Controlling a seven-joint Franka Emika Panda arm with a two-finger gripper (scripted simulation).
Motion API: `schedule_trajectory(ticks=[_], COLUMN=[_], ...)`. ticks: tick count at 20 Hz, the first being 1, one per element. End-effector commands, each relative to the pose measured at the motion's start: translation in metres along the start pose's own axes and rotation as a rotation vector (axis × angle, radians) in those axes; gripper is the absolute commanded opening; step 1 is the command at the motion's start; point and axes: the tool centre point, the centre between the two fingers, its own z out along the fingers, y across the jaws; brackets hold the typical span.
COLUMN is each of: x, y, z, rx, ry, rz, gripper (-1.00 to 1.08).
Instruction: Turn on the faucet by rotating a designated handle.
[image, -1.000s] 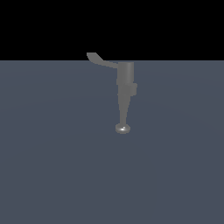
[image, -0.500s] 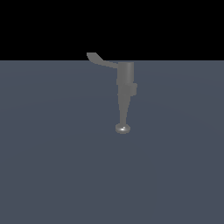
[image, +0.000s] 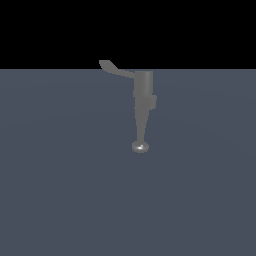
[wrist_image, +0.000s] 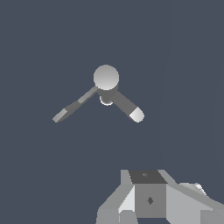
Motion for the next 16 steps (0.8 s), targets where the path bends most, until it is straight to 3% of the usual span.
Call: schedule_trajectory(ticks=[1,16], x=[0.007,0.045], y=[-0.01,-0.07], z=[0.008,0.062], rx=[-0.001,0.001], ry=[0.0,-0.009], rz=[0.059,0.401], gripper=[-1.0,-1.0])
